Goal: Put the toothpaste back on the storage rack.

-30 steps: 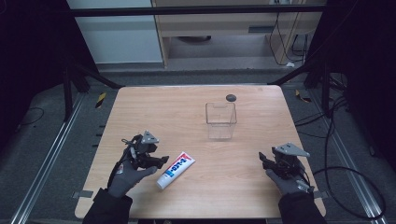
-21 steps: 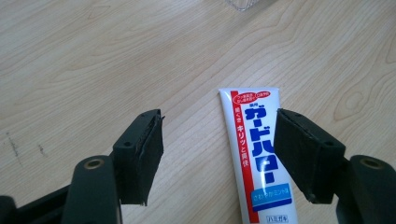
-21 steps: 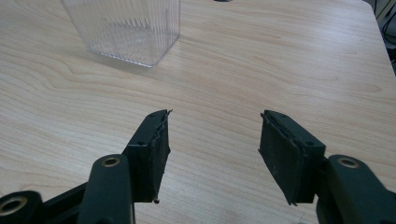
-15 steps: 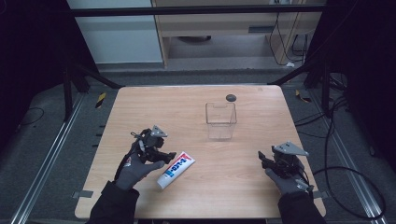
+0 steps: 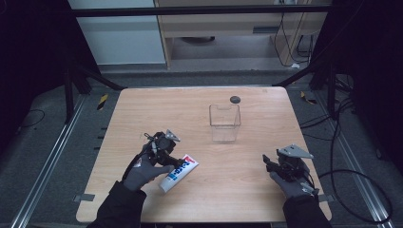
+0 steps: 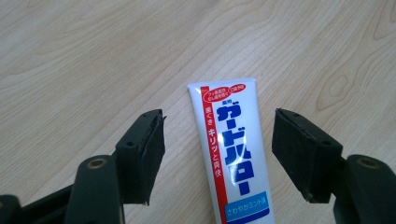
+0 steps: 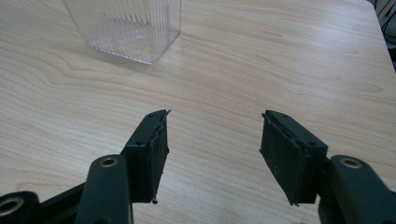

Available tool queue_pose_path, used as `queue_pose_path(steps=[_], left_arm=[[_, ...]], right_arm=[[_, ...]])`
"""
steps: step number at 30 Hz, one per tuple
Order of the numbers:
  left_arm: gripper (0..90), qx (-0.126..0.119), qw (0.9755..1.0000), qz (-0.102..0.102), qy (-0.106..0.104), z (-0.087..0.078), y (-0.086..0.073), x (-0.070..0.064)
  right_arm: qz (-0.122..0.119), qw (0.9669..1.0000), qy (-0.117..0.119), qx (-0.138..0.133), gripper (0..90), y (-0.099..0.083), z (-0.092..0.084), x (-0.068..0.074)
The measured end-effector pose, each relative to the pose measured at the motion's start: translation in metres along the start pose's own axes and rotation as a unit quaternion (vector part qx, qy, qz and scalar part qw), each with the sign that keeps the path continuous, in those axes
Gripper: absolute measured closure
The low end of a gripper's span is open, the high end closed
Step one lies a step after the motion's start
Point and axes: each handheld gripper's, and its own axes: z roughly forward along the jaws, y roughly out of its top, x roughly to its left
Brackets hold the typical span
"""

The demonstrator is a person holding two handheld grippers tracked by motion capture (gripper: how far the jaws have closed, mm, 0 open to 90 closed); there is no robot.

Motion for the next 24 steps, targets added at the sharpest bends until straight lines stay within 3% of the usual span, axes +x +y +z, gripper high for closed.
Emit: queue_pose_path(steps=[12, 24], left_arm=[[34.2, 0.038, 0.9992, 0.01, -0.007, 0.019, 0.003, -0.007], [34.7, 0.069, 0.9975, 0.006, -0.015, 0.039, 0.002, -0.01]], right_arm=[[-0.003, 1.0, 0.002, 0.006, 41.0, 0.0, 0.001, 0.0], [-0.002, 1.0, 0.003, 0.008, 40.9, -0.001, 0.002, 0.001]])
